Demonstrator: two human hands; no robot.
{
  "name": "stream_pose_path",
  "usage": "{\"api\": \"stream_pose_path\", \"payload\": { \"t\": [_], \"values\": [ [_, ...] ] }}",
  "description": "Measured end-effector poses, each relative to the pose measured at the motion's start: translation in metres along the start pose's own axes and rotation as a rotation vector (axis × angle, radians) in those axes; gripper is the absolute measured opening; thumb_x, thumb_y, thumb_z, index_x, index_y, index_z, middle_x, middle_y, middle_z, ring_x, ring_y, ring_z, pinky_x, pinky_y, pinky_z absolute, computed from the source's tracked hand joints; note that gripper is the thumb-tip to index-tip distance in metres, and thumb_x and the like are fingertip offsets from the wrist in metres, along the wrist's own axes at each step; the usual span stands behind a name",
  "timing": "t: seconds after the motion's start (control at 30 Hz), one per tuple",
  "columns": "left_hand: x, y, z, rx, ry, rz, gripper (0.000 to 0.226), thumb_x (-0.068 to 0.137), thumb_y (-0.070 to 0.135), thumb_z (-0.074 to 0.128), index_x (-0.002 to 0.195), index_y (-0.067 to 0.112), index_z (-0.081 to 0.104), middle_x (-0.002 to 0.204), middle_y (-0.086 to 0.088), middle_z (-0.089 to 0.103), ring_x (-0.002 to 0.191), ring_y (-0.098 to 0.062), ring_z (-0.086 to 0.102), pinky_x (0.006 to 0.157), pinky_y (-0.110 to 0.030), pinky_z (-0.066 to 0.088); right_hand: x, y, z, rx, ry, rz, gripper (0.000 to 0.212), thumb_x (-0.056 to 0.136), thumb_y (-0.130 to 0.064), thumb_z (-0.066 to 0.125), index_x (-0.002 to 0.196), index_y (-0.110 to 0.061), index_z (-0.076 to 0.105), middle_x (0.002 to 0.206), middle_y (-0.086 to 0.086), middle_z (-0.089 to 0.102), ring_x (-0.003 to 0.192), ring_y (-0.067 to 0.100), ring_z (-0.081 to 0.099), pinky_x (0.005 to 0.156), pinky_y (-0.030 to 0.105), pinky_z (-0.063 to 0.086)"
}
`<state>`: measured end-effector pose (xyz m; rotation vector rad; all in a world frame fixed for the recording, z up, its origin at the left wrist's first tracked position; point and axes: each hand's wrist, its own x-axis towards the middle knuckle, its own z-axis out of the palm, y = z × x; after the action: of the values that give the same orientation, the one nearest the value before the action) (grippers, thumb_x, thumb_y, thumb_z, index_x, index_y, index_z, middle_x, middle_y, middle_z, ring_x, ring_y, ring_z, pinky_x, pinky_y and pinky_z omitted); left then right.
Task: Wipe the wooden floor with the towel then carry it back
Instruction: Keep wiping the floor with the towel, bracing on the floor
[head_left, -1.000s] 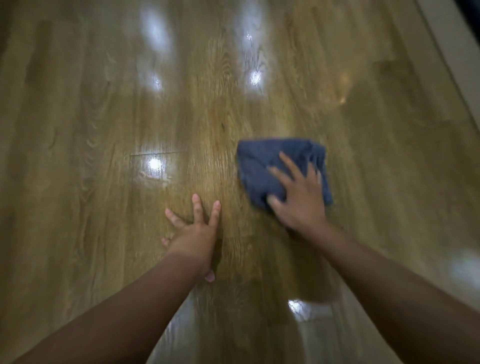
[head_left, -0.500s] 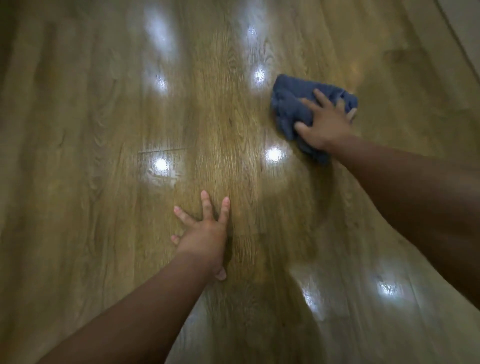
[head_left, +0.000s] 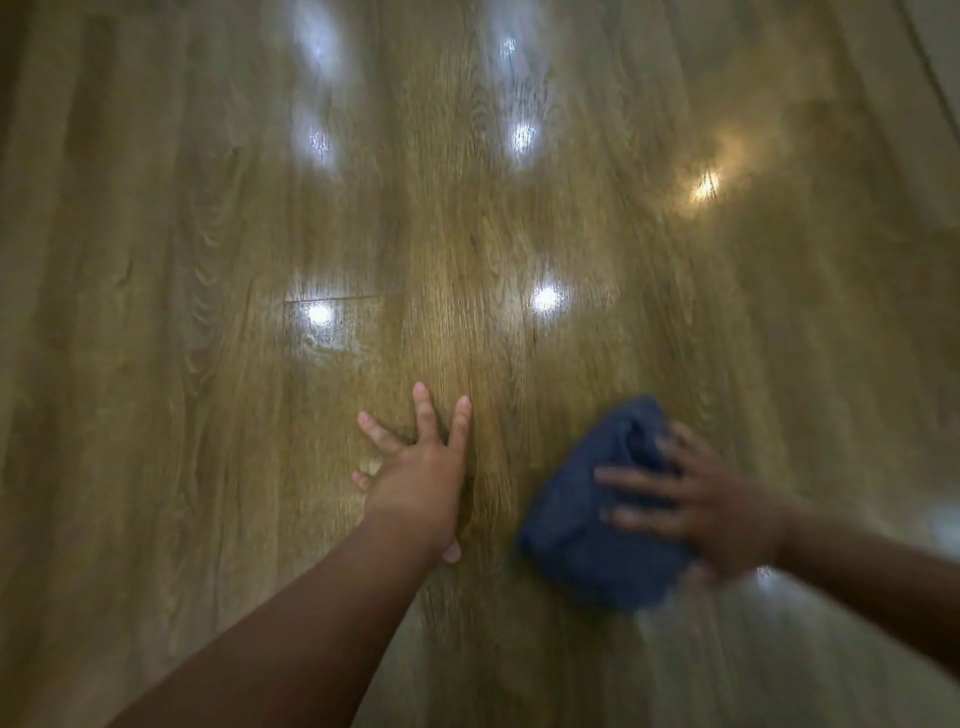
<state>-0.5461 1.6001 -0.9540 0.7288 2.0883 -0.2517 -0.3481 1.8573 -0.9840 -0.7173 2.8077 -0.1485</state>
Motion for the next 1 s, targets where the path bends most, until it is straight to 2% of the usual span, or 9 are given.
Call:
{"api": "stream_pose_path", "payload": {
  "t": [0.07, 0.17, 0.23, 0.3, 0.57, 0.7, 0.83, 0.9, 1.0],
  "values": [
    [0.001, -0.001, 0.001, -0.003, 0.004, -0.002, 0.157, 0.059, 0.028, 0.094, 0.14, 0.037, -0.04, 0.132, -0.005, -0.06, 0.133, -0.065, -0.025, 0.102, -0.074, 0.032, 0.032, 0.083, -0.017, -0.092, 0.107, 0.097, 0.068, 0.091, -0.066, 0.033, 0.142, -0.023, 0.047, 0.153, 0.013, 0.041, 0.124, 0.049, 0.046, 0.099, 0.068, 0.038],
    [-0.001, -0.001, 0.001, 0.018, 0.012, -0.001, 0.157, 0.059, 0.029, 0.094, 0.14, 0.037, -0.04, 0.133, -0.006, -0.06, 0.133, -0.065, -0.024, 0.101, -0.071, 0.036, 0.099, 0.175, -0.054, 0.061, 0.174, 0.616, 0.083, 0.074, -0.062, 0.038, 0.151, -0.028, 0.038, 0.159, 0.013, 0.035, 0.137, 0.053, 0.035, 0.11, 0.068, 0.028],
    [-0.001, -0.001, 0.001, 0.031, 0.017, 0.004, 0.156, 0.059, 0.03, 0.094, 0.14, 0.036, -0.04, 0.135, -0.007, -0.058, 0.134, -0.066, -0.022, 0.101, -0.07, 0.037, 0.151, 0.185, -0.066, 0.221, 0.234, 1.065, 0.077, 0.078, -0.063, 0.037, 0.152, -0.04, 0.031, 0.166, 0.001, 0.019, 0.147, 0.048, 0.016, 0.116, 0.069, 0.009],
    [-0.002, -0.002, 0.0, 0.041, 0.012, 0.0, 0.156, 0.06, 0.032, 0.093, 0.14, 0.036, -0.04, 0.137, -0.008, -0.057, 0.134, -0.066, -0.021, 0.101, -0.069, 0.038, 0.19, 0.164, -0.067, 0.323, 0.296, 1.248, 0.068, 0.085, -0.057, 0.039, 0.151, -0.042, 0.03, 0.167, -0.004, 0.01, 0.149, 0.048, 0.007, 0.114, 0.071, 0.001],
    [-0.002, 0.0, -0.001, 0.034, 0.003, -0.007, 0.155, 0.061, 0.029, 0.093, 0.141, 0.035, -0.04, 0.136, -0.009, -0.059, 0.133, -0.065, -0.024, 0.102, -0.069, 0.037, 0.095, -0.04, -0.023, 0.254, 0.229, 0.814, 0.076, 0.074, -0.057, 0.054, 0.147, -0.039, 0.042, 0.163, -0.008, 0.026, 0.141, 0.047, 0.024, 0.114, 0.069, 0.009],
    [0.001, -0.001, 0.002, 0.009, 0.013, -0.007, 0.157, 0.059, 0.027, 0.094, 0.14, 0.037, -0.04, 0.134, -0.007, -0.062, 0.132, -0.066, -0.026, 0.1, -0.073, 0.035, 0.043, -0.138, 0.009, 0.279, 0.198, 0.627, 0.075, 0.066, -0.055, 0.064, 0.139, -0.037, 0.056, 0.156, -0.002, 0.041, 0.133, 0.048, 0.043, 0.108, 0.07, 0.025],
    [0.003, 0.0, 0.005, 0.016, 0.031, -0.021, 0.158, 0.059, 0.024, 0.095, 0.138, 0.037, -0.042, 0.134, -0.007, -0.061, 0.131, -0.067, -0.026, 0.098, -0.074, 0.036, 0.042, -0.158, 0.017, 0.271, 0.201, 0.568, 0.056, 0.074, -0.051, 0.059, 0.127, -0.035, 0.068, 0.148, 0.0, 0.052, 0.132, 0.04, 0.046, 0.105, 0.071, 0.031],
    [0.002, 0.0, 0.006, 0.024, 0.054, -0.026, 0.153, 0.064, 0.01, 0.09, 0.141, 0.037, -0.04, 0.134, -0.007, -0.061, 0.132, -0.068, -0.024, 0.099, -0.073, 0.037, 0.046, -0.158, 0.016, 0.252, 0.247, 0.484, 0.047, 0.086, -0.05, 0.045, 0.121, -0.034, 0.072, 0.144, -0.001, 0.055, 0.131, 0.037, 0.046, 0.108, 0.069, 0.028],
    [0.002, 0.0, 0.006, 0.036, 0.08, -0.021, 0.144, 0.071, 0.0, 0.082, 0.144, 0.037, -0.036, 0.133, -0.006, -0.06, 0.133, -0.067, -0.023, 0.101, -0.073, 0.037, 0.048, -0.146, 0.006, 0.222, 0.213, 0.387, 0.052, 0.096, -0.052, 0.029, 0.134, -0.037, 0.061, 0.156, -0.004, 0.042, 0.138, 0.032, 0.042, 0.118, 0.059, 0.016]
  ]
}}
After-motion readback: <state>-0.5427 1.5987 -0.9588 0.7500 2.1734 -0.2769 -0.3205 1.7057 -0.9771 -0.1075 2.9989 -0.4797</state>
